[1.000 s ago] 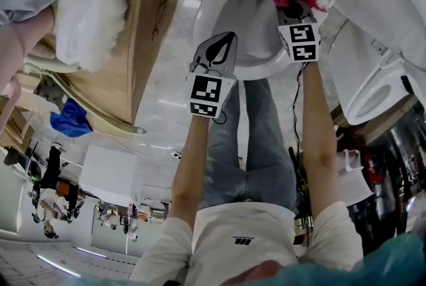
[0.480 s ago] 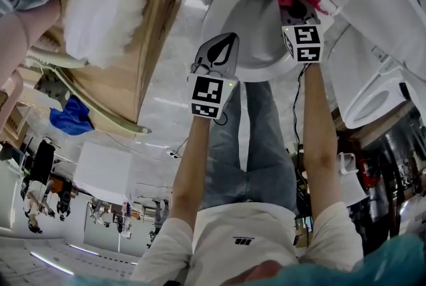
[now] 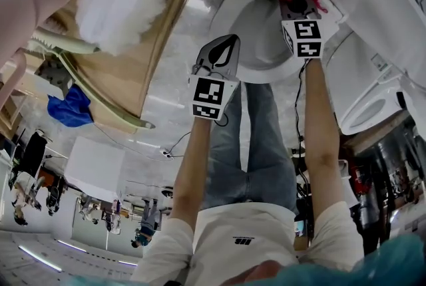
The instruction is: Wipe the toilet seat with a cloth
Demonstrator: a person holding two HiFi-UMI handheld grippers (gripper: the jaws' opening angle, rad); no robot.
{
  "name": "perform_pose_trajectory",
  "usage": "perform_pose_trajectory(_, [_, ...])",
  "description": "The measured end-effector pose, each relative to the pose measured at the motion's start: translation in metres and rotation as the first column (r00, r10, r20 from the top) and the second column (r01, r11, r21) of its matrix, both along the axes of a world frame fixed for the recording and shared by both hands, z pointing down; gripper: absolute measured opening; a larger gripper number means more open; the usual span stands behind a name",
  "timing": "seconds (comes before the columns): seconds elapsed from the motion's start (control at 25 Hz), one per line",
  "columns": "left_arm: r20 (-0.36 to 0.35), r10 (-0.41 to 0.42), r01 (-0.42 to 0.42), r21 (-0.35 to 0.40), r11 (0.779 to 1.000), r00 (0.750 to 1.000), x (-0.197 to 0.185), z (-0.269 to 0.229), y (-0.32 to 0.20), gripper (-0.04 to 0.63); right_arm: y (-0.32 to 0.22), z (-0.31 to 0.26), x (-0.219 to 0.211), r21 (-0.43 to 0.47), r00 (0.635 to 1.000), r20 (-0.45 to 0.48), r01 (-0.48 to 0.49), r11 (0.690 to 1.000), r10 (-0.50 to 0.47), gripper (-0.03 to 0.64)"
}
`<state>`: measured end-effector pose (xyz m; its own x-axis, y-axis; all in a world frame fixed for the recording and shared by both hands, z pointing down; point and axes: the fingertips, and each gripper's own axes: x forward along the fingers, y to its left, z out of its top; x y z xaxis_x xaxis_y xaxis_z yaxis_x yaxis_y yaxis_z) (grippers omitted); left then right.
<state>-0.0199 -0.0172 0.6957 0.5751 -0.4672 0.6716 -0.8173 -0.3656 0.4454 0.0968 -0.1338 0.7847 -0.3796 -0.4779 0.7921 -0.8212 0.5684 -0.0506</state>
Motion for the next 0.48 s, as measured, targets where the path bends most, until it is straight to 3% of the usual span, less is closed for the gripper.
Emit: perform_pose_trajectory(0.48, [0.015,-0.07,0.07,-0.003,0.998,0.997,-0.029,0.0,0.017,0.011,-0.006,0.001,-0.05,0.006,0.998,0.017,0.066,0.998,-0.066,0.021])
